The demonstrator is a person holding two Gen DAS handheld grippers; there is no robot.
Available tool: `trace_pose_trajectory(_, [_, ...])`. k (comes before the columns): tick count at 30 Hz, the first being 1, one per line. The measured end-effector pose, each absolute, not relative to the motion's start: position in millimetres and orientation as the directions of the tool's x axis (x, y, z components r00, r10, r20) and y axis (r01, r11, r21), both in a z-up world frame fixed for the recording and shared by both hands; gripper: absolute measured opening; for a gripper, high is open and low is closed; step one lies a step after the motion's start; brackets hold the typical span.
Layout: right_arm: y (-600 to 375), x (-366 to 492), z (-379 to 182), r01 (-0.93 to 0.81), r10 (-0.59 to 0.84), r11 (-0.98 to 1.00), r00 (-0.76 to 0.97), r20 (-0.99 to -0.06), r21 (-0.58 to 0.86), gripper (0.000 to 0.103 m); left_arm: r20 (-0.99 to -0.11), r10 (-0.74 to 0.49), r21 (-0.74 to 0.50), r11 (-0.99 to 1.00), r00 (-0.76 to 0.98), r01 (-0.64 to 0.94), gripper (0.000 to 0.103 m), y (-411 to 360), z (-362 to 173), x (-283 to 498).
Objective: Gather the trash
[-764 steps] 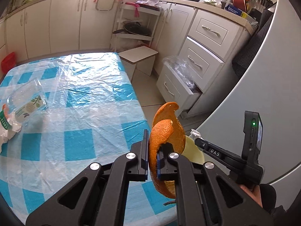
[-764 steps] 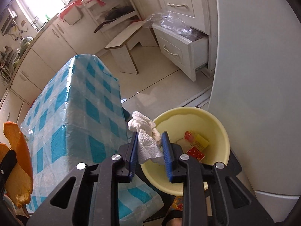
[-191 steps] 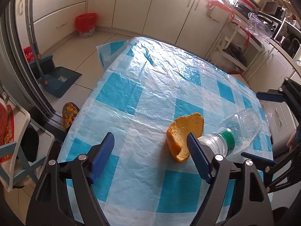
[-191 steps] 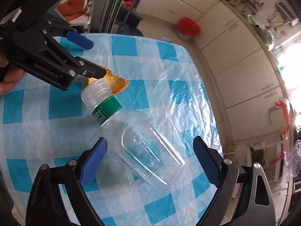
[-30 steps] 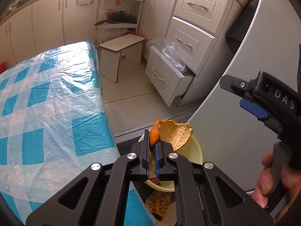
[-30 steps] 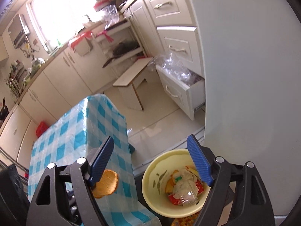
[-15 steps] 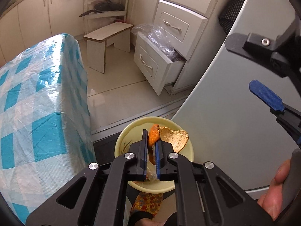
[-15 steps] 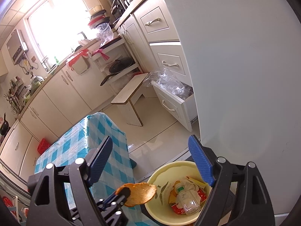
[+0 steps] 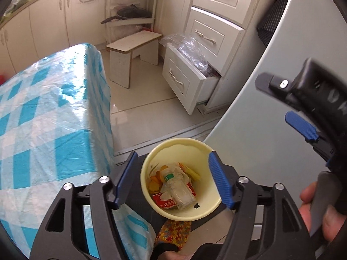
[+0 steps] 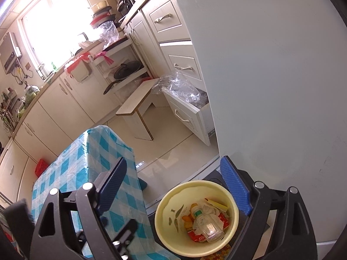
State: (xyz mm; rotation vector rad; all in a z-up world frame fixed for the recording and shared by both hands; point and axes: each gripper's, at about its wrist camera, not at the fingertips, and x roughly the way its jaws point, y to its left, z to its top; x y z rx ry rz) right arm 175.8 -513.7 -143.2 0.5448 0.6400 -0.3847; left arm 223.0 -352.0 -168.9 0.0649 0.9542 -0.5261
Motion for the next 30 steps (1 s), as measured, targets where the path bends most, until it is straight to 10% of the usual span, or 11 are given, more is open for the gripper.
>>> trace_pose_trajectory(16, [-453, 128, -118, 0.452, -0.241, 0.865, 0.755, -0.610, 0.218, 0.093, -0.692, -0.373, -0.114, 0.902, 0.618, 0.416, 0.095, -270, -93, 182])
trace_pose_trajectory(30, [-392, 49, -63, 0.438, -0.308, 0.882, 0.816, -0.489, 0.175, 0.096, -0.597, -0.355, -0.103, 0.923, 0.719, 0.371, 0.095, -182, -33, 112])
